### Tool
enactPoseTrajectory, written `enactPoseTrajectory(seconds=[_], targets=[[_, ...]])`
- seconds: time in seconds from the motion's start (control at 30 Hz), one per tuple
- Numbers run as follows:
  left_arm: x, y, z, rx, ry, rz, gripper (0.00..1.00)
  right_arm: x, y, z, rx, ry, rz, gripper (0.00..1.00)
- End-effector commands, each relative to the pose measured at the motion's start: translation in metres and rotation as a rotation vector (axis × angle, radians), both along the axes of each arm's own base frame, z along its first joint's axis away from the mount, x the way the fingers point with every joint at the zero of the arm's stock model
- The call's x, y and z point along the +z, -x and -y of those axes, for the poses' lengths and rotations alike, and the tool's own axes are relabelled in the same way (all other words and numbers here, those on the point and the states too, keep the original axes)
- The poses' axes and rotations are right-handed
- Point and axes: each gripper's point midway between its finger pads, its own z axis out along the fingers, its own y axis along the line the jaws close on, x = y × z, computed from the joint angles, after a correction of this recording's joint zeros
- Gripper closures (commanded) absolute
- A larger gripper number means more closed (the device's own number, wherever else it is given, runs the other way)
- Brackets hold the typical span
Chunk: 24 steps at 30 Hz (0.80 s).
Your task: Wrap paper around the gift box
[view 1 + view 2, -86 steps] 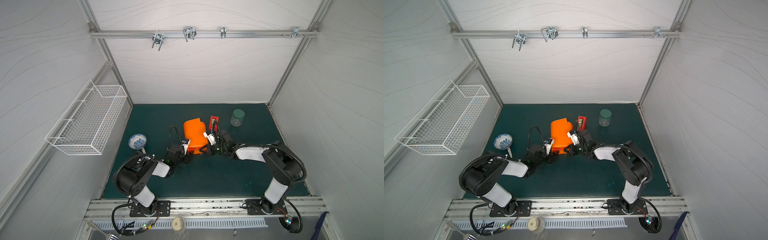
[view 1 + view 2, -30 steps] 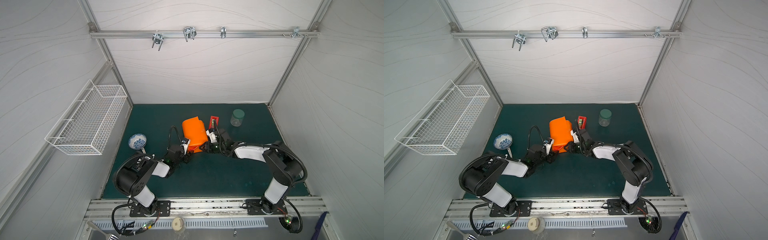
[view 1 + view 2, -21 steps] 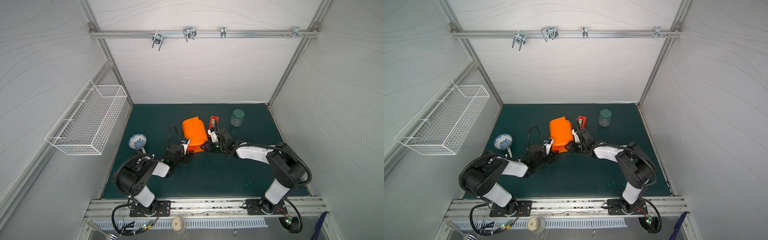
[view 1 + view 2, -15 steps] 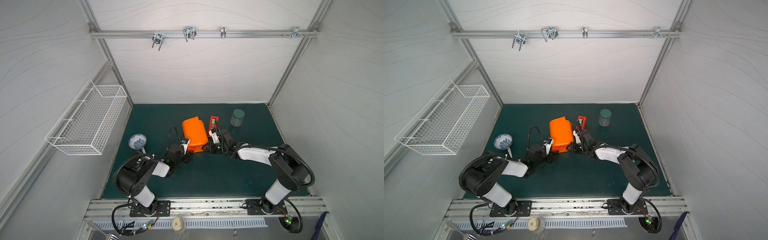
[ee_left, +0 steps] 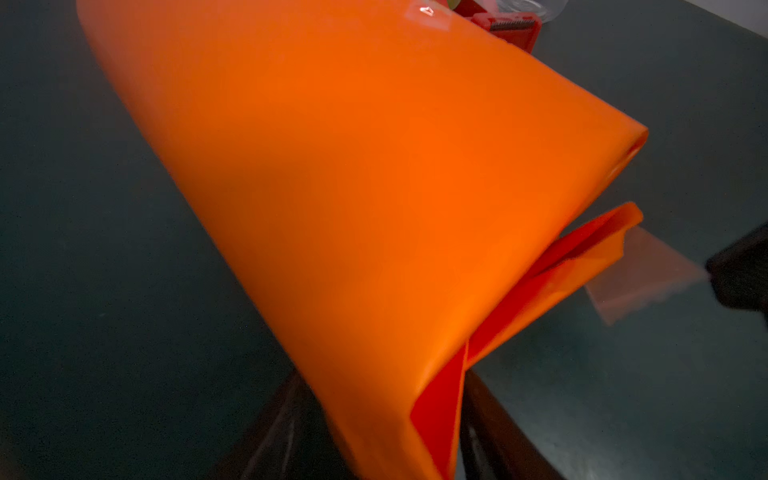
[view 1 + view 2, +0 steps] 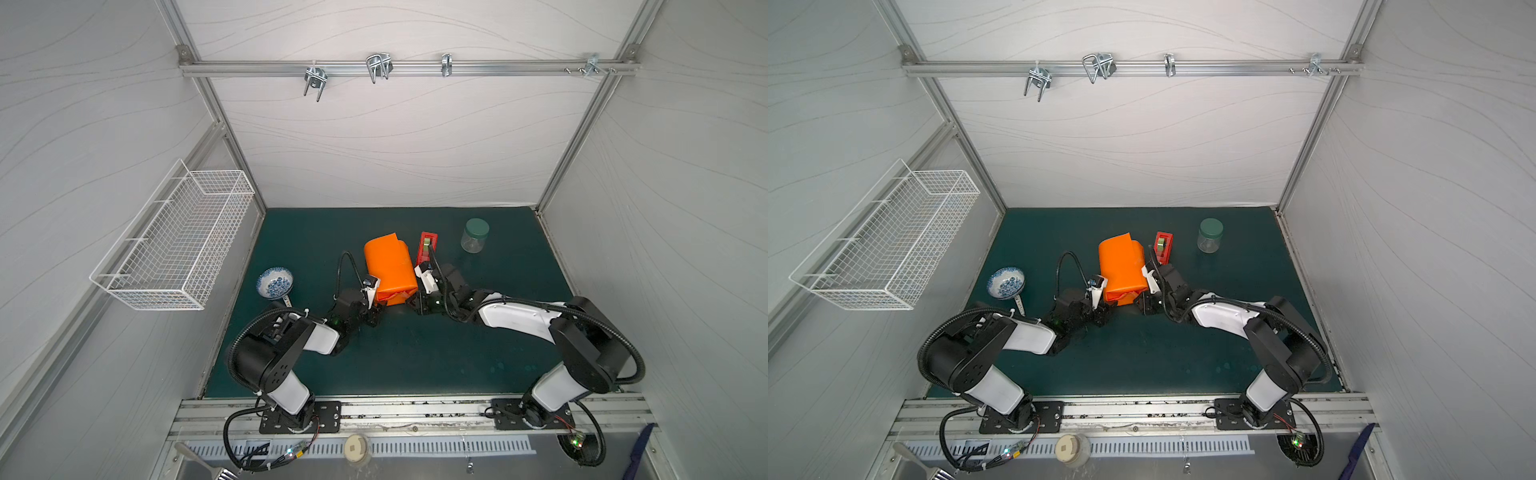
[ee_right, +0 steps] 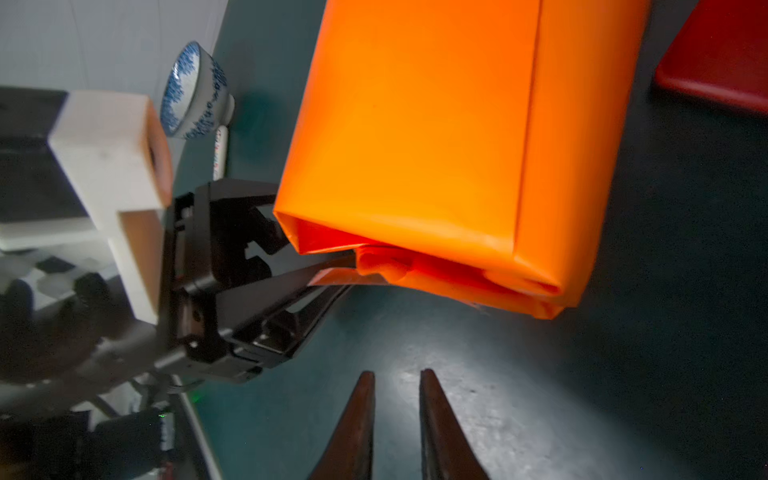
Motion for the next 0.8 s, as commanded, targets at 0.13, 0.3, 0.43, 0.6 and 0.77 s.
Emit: enactPoseTrajectory(seconds=[0.13, 0.3, 0.43, 0.6, 0.77], targets=[[0.021, -0.013, 0.006, -0.002, 0.038, 0.056, 0.42, -0.005, -0.017, -0.016, 0.021, 0.033, 0.047, 0.91], [0.021, -0.014, 0.006, -0.002, 0.038, 0.056, 0.42, -0.006, -0.037, -0.011, -0.01, 0.04, 0.061, 0.94], [0.021, -0.014, 0.005, 0.0, 0.034, 0.057, 0.42, -0.008, -0.046, -0.003, -0.034, 0.048, 0.06, 0.94], [0.02, -0.014, 0.006, -0.003, 0.036, 0.055, 0.42, -0.014, -0.05, 0.006, -0.05, 0.061, 0.05, 0.94], [0.021, -0.015, 0.006, 0.001, 0.036, 0.057, 0.42, -0.018, -0.053, 0.015, -0.065, 0.08, 0.047, 0.94]])
